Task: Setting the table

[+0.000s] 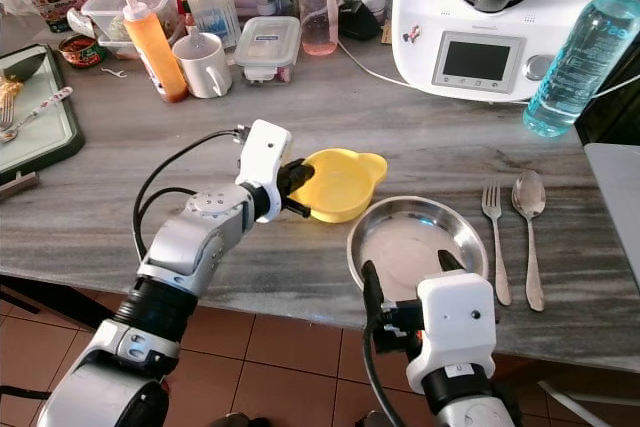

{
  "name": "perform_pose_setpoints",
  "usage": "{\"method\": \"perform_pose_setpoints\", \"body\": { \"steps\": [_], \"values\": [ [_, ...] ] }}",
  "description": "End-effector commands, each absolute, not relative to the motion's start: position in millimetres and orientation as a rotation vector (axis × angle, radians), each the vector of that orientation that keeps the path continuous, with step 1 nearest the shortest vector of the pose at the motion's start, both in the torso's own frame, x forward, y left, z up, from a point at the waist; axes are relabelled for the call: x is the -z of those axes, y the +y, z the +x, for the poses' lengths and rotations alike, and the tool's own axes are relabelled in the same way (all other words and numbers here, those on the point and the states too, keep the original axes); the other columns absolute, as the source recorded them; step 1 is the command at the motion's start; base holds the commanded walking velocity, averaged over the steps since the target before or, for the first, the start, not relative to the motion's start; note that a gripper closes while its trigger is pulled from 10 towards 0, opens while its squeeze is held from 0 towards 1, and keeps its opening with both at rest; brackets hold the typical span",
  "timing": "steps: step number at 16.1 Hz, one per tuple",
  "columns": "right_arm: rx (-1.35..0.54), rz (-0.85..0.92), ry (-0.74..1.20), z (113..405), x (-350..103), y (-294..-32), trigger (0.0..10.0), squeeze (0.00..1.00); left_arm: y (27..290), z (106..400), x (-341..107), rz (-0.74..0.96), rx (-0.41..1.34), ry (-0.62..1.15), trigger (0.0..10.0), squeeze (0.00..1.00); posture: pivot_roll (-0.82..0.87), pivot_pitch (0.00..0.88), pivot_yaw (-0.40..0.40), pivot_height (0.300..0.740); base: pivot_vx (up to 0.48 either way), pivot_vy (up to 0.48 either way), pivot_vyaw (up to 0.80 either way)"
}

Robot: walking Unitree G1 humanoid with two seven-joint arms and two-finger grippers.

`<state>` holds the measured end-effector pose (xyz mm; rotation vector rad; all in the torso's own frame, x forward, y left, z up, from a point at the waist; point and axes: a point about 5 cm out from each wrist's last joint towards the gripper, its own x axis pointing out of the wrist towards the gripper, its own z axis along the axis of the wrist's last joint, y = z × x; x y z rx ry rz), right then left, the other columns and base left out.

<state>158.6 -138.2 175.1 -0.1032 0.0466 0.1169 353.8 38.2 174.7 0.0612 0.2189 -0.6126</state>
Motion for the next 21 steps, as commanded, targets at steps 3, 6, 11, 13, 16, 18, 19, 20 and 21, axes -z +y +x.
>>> {"method": "perform_pose_setpoints", "body": {
  "steps": [3,6,11,13,16,18,19,20,21],
  "values": [
    [-0.118,-0.104,0.071,158,-172,-138,10.0,0.00,36,349,-157,0.063,0.595,0.295,10.0,0.00,-0.08,0.164,0.058,0.714,0.000,0.000,0.00],
    [-0.116,-0.105,0.070,158,-172,-137,10.0,0.00,34,354,-161,0.035,0.556,0.263,10.0,0.00,-0.08,0.166,0.061,0.714,0.000,0.000,0.00],
    [-0.119,-0.109,0.067,158,-173,-136,10.0,0.00,36,362,-165,0.021,0.506,0.239,10.0,0.00,-0.08,0.169,0.061,0.714,0.000,0.000,0.00],
    [-0.121,-0.110,0.065,159,-173,-135,10.0,0.00,36,362,-164,0.019,0.504,0.246,10.0,0.00,-0.08,0.171,0.061,0.714,0.000,0.000,0.00],
    [-0.125,-0.111,0.063,159,-173,-134,10.0,0.00,33,361,-162,0.014,0.515,0.254,10.0,0.00,-0.08,0.170,0.061,0.714,0.000,0.000,0.00],
    [-0.125,-0.113,0.063,159,-173,-134,10.0,0.00,31,360,-162,0.001,0.521,0.255,10.0,1.00,-0.08,0.172,0.061,0.714,0.000,0.000,0.00],
    [-0.125,-0.114,0.063,159,-173,-134,10.0,0.00,31,360,-162,-0.001,0.524,0.256,10.0,1.00,-0.08,0.172,0.061,0.714,0.000,0.000,0.00],
    [-0.124,-0.115,0.063,159,-173,-134,10.0,0.00,30,360,-161,-0.003,0.528,0.257,10.0,1.00,-0.08,0.174,0.061,0.714,0.000,0.000,0.00],
    [-0.121,-0.117,0.062,159,-173,-135,10.0,0.00,30,360,-161,-0.005,0.534,0.258,10.0,1.00,-0.08,0.174,0.061,0.714,0.000,0.000,0.00]
  ]
}}
